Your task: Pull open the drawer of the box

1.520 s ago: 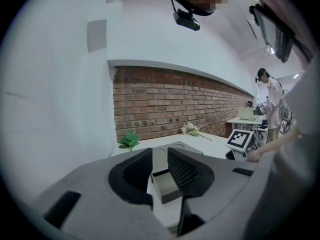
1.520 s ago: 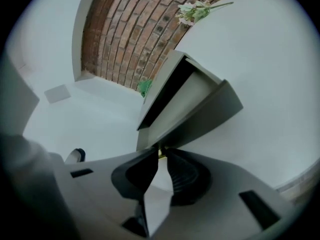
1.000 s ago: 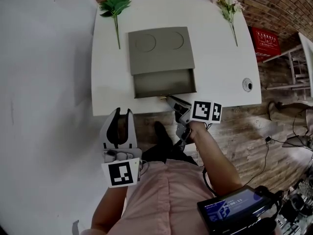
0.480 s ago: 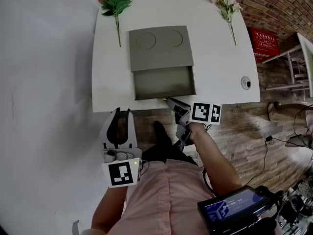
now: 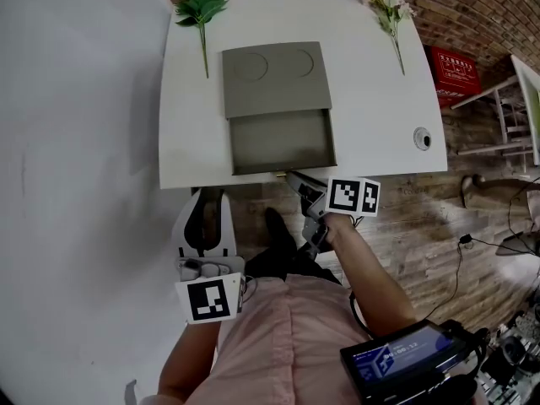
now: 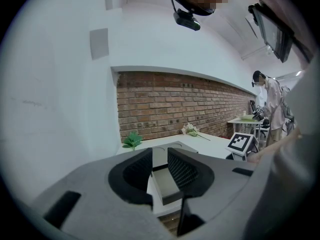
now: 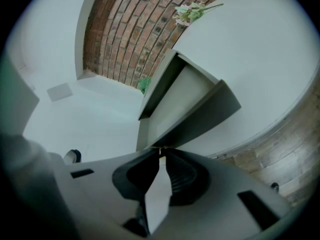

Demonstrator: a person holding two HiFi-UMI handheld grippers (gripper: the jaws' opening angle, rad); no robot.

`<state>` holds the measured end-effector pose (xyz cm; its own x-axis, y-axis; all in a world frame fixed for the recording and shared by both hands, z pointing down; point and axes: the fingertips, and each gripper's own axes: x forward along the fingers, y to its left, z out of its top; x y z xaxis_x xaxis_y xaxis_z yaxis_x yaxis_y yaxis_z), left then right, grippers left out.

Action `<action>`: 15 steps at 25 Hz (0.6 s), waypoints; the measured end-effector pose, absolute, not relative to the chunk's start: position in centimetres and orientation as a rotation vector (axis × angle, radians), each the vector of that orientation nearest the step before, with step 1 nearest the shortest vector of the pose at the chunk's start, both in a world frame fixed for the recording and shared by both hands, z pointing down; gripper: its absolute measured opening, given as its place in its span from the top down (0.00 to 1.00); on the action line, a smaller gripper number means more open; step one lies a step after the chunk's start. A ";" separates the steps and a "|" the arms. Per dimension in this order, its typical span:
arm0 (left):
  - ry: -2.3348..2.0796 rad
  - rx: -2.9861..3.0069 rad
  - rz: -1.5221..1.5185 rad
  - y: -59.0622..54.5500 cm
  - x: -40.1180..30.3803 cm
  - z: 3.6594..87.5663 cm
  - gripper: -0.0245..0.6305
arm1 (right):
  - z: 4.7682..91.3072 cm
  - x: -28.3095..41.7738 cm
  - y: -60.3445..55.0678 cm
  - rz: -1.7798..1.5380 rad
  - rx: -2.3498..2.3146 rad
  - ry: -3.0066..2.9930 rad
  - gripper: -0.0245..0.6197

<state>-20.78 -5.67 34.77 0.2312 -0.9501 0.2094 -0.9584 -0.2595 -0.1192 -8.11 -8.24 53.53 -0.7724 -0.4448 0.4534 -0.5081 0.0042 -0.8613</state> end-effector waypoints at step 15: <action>-1.903 2.449 0.374 -3.7 -20.2 34.1 0.82 | 53.3 -7.7 -5.9 1.922 1.032 -2.191 0.89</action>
